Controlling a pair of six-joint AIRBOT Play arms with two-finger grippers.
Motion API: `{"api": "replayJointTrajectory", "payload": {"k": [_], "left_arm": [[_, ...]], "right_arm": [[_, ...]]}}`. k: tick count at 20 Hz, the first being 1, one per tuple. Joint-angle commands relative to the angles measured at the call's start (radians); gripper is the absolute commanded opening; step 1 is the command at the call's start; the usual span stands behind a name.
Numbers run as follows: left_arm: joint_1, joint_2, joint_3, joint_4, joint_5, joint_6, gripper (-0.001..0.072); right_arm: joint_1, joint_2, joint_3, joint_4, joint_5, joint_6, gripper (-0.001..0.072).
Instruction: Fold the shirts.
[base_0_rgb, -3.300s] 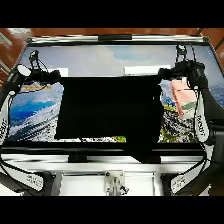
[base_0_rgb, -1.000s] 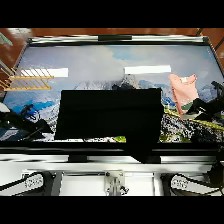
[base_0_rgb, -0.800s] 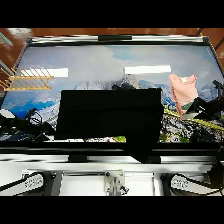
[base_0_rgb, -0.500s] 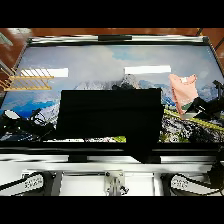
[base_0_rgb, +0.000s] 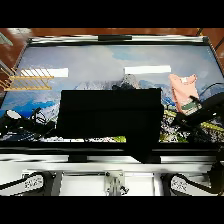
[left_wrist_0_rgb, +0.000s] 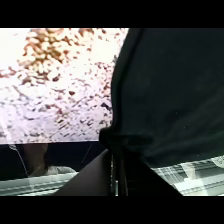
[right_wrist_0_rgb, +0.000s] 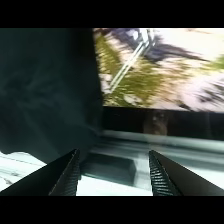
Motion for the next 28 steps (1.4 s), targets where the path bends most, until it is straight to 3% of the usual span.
{"api": "replayJointTrajectory", "payload": {"k": [1,5,11,12,14,19,20,21,24,28], "left_arm": [[-0.001,0.0,-0.001,-0.006,-0.025,0.002,0.0038],[-0.001,0.001,0.0,-0.006,-0.019,0.003,0.0038],[-0.001,0.001,0.0,-0.006,-0.021,0.002,0.0038],[-0.001,0.001,0.0,-0.006,-0.02,0.002,0.0038],[-0.001,0.001,0.0,-0.006,-0.02,0.003,0.0038],[-0.001,0.001,0.0,-0.006,-0.016,0.01,0.0038],[-0.001,0.001,0.0,-0.006,-0.017,0.01,0.0039],[-0.001,0.001,0.0,-0.006,-0.017,0.01,0.0038],[-0.001,0.001,0.0,-0.006,-0.019,0.01,0.0038],[-0.001,0.001,0.0,-0.006,-0.023,0.01,0.0038]], "right_arm": [[0.059,0.035,-0.149,0.058,0.094,-0.04,0.0552],[0.09,0.036,-0.246,0.143,0.097,-0.047,0.0552],[0.19,0.037,-0.31,0.124,0.185,-0.025,0.0539],[0.19,0.037,-0.31,0.124,0.21,-0.006,0.0434],[0.19,0.037,-0.31,0.123,0.265,0.037,0.0318],[0.19,0.037,-0.31,0.125,0.286,0.052,0.0332],[0.19,0.037,-0.309,0.126,0.258,0.034,0.0431],[0.188,0.037,-0.302,0.126,0.205,0.005,0.0472],[0.144,0.072,-0.274,0.123,0.078,-0.02,0.0472],[0.08,0.09,-0.289,0.053,0.119,0.005,0.0471]]}}
